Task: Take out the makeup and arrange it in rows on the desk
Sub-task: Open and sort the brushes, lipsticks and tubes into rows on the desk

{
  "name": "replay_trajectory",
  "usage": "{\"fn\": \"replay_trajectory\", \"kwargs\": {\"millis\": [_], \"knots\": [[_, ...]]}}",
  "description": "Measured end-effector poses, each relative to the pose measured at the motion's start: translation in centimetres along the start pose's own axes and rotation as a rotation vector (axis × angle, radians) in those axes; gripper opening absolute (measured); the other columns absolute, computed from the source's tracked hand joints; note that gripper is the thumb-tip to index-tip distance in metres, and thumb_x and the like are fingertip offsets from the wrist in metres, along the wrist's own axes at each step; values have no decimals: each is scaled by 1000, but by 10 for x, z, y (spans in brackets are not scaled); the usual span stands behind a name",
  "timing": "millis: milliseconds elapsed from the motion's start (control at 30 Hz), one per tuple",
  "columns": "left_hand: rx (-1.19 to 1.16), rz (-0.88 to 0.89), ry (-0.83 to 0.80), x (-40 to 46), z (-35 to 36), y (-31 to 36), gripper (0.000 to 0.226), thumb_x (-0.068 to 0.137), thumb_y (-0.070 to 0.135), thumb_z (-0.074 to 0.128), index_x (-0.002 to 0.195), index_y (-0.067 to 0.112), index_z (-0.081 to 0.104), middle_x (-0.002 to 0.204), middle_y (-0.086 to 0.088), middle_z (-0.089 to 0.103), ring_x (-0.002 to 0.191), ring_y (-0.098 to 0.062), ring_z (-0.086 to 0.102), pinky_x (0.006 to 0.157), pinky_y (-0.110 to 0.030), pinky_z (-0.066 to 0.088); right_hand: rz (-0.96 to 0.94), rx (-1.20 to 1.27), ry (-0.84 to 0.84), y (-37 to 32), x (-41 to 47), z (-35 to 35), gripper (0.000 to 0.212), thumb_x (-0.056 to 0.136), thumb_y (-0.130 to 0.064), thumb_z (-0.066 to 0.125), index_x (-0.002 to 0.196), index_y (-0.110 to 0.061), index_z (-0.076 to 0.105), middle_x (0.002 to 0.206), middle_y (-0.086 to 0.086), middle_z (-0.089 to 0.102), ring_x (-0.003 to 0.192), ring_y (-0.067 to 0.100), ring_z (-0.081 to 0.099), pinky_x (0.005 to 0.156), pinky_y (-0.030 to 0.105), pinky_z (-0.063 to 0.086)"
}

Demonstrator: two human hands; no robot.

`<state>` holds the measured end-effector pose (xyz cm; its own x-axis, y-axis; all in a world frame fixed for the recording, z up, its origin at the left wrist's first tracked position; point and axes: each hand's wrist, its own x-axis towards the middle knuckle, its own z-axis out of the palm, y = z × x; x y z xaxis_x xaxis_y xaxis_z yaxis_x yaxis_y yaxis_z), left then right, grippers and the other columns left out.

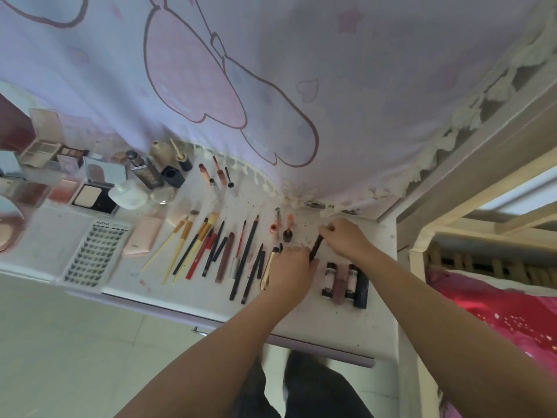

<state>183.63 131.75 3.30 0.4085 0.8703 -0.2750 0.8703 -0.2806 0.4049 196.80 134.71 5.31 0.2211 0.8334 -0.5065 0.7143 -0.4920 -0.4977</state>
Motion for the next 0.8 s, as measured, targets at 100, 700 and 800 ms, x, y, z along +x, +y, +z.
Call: {"fn": "replay_trajectory", "kwargs": {"millis": [100, 700, 800], "knots": [[-234, -18, -55, -7, -18, -5, 27, 100, 31, 40, 92, 11, 55, 73, 1, 52, 66, -18, 51, 54, -30, 33, -37, 271, -127, -8, -22, -14, 31, 98, -31, 44, 80, -9, 56, 66, 0, 53, 52, 12, 41, 46, 20, 31], [-316, -134, -208, -33, -34, -33, 30, 99, 29, 44, 104, 6, 63, 75, 0, 55, 64, -10, 51, 56, -19, 38, 179, 583, -187, 3, -64, 6, 25, 97, -6, 43, 117, -10, 56, 94, 4, 68, 79, 13, 66, 59, 22, 54], [-187, -139, -147, -25, -26, -24, 30, 98, 28, 46, 119, 8, 54, 105, -9, 62, 92, -22, 60, 72, -27, 45, 250, 497, -145, 4, -66, 25, 25, 97, -11, 41, 120, -11, 51, 95, 3, 69, 76, 18, 66, 62, 29, 55]]}}
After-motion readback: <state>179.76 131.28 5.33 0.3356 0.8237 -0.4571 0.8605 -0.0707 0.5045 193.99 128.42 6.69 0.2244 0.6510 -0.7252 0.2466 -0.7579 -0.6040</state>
